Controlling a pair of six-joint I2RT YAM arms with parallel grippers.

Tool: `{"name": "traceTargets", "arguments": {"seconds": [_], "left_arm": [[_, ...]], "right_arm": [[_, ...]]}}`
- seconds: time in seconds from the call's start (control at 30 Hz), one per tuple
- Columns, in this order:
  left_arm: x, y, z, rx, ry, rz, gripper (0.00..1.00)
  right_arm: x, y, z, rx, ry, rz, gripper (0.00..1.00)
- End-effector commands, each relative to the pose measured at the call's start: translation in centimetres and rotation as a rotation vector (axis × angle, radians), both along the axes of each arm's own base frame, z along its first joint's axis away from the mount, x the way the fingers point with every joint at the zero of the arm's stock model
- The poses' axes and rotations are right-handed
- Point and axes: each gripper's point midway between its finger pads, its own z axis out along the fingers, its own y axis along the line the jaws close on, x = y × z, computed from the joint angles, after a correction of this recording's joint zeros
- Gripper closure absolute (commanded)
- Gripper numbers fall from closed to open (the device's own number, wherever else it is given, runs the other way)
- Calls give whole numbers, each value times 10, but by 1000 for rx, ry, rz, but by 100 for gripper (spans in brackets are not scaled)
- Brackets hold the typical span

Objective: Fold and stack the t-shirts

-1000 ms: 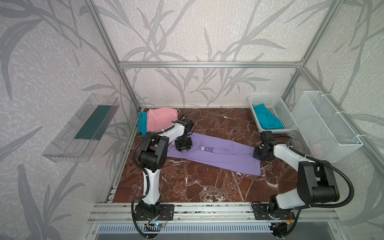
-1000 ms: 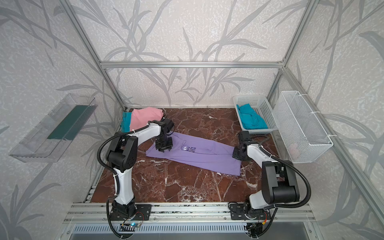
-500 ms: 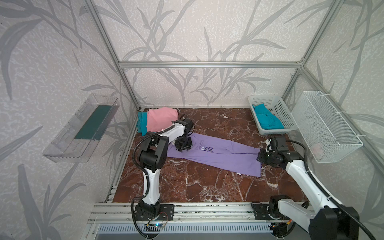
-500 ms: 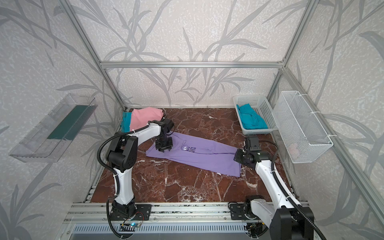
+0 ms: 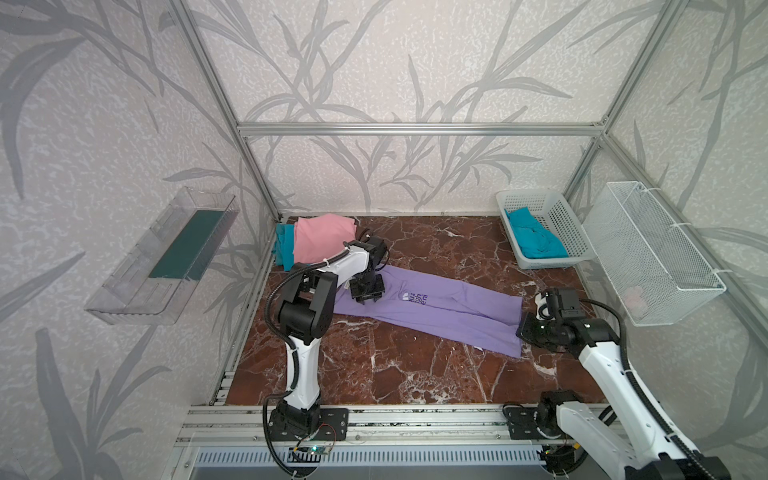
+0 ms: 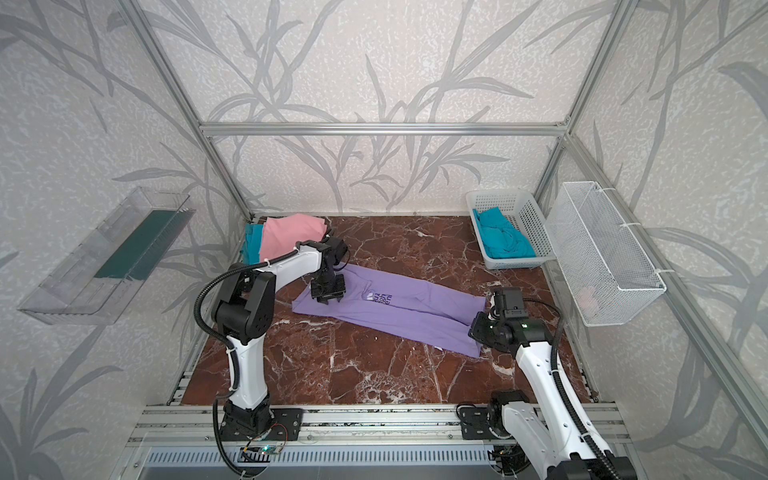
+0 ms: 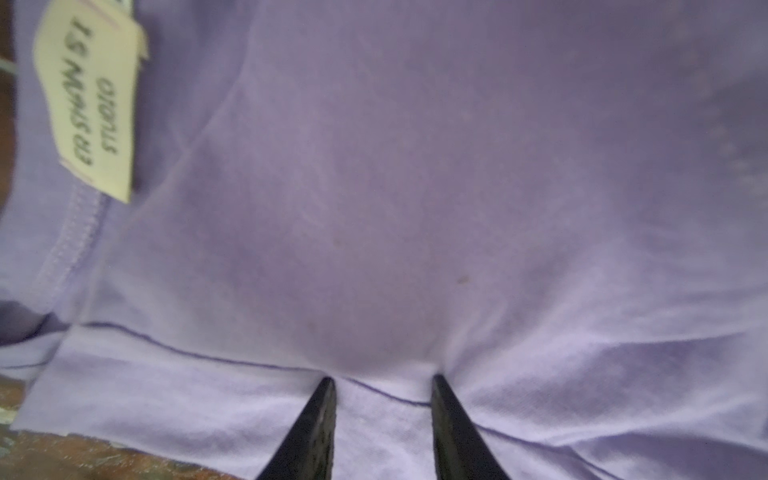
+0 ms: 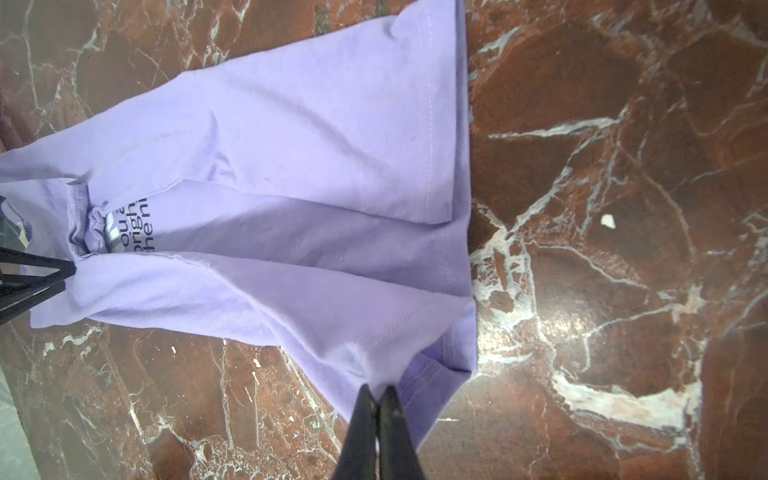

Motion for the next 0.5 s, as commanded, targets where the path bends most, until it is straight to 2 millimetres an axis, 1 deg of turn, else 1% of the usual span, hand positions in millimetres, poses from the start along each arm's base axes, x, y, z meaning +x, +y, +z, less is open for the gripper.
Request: {"name": "traceTargets", "arguments": {"seconds": [0.0,0.03,0.07,0.1,0.13,0.17,0.2,0.23,0.3,0.37,0.4,0.47], "left_arm": [[-10,7,-11,32,34,-19,61],[-10,7,-12,31,35,-19,61],[-10,7,-12,30,37,-18,61],[-9,7,-11,30,34,-17,61],[-8,6,-11,28,34,-17,61],[-8,6,-10,28,33,-18,61],[-6,5,-9,28,31,-19,61],[-5,5,-7,27,28,-20,61],[-3,4,-3,23,22,-18,61],[0,2,3,20,11,-16,61],[0,2,6,18,6,-15,61],[1,0,16,14,-11,-14,61]], "right_arm": [[11,-16,-6,-76,-5,-27,100],[17,-20,-12,-84,-7,-39,99],[21,-24,-19,-86,1,-53,92],[24,-30,-25,-95,9,-72,81],[27,-38,-33,-117,24,-98,66],[29,-46,-38,-133,40,-130,56],[30,-52,-41,-137,50,-151,51],[32,-56,-42,-134,62,-165,48],[40,-55,-35,-122,46,-158,48],[53,-54,-20,-119,-10,-139,49],[58,-53,-12,-124,-39,-130,51],[68,-47,4,-167,-101,-89,69]]}}
